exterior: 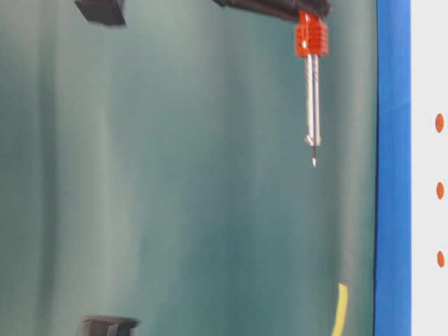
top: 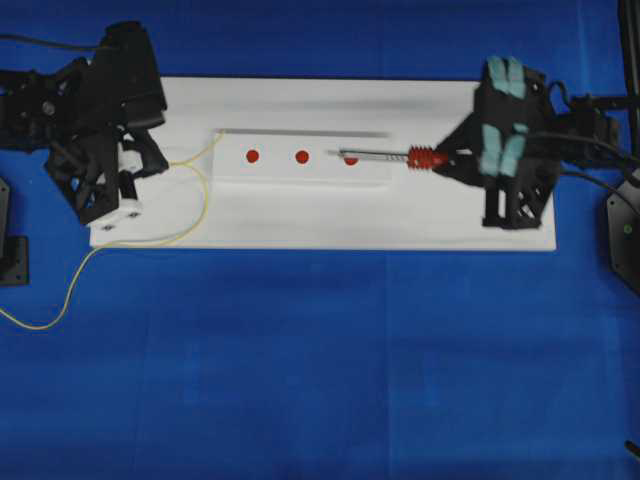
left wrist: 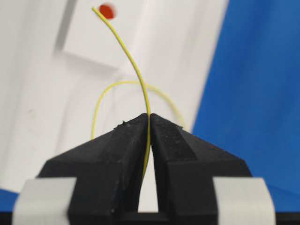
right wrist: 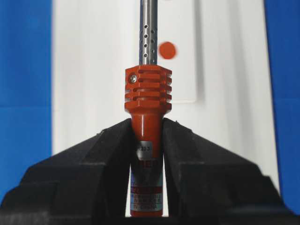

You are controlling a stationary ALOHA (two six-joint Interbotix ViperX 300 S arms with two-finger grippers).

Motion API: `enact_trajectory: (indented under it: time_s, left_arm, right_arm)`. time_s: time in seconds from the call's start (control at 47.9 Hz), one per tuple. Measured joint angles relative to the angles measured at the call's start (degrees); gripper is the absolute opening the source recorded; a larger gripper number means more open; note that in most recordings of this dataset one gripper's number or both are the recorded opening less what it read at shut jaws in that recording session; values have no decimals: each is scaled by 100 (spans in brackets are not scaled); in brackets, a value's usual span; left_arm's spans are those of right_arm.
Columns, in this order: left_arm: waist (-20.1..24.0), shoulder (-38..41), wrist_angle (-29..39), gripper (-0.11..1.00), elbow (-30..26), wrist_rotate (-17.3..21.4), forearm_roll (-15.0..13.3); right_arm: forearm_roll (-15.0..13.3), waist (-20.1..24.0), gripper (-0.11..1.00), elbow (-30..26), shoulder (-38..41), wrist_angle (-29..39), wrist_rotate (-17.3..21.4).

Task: Touch the tip of the soldering iron to the tip of the solder at the mark.
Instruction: 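Lift both tools and carry them over the red-dot strip, then move right gripper left, bringing iron tip toward solder tip at dot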

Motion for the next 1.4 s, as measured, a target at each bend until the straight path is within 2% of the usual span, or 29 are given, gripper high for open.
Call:
enact_trajectory:
  time_s: [0.292,0.605,1.044,1.399]
  left_arm:
    - [44,475,-26,2,123,26,0]
    - [-26,571,-290,2,114,0,-18]
    - [-88,1380,-642,2,-123,-18,-26]
    - [-176,1600,-756,2,-167,-26,-26]
  right_arm:
    - [-70,-141,6,-325,694,97,9]
    - [-79,-141,6,-378,756,88,18]
    - [-79,-141,6,-404,932,97,18]
    - [-88,-185,6,-466,1099,97,26]
